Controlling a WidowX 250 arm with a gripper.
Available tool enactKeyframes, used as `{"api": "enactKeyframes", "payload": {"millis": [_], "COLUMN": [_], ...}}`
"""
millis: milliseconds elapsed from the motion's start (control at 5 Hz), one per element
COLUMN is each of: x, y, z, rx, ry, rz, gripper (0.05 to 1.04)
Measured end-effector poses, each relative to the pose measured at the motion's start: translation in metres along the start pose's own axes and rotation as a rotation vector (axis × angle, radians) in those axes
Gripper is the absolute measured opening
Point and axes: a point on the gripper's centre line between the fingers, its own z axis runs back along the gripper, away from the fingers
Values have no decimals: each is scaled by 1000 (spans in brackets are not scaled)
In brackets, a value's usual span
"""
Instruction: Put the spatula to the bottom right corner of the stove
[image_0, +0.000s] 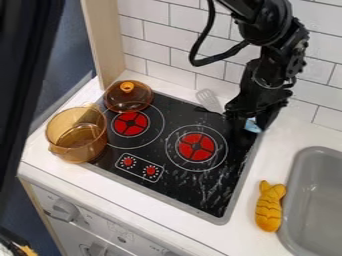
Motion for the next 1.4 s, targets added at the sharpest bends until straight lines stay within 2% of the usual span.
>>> {"api": "enactKeyframes", "payload": {"millis": [200,600,800,1000,1200,1400], "x": [0,-11,-7,-12,-22,-43], "y": [1,15,21,28,32,39], "z": [0,7,35,66,90,96], "rx": [3,15,-30,-102,-171,-230], "ry": [-1,-6,-48,-46,-14,57], "rz": [20,-18,-26,-92,-289,-519], "gripper": [430,352,340,340,340,340]}}
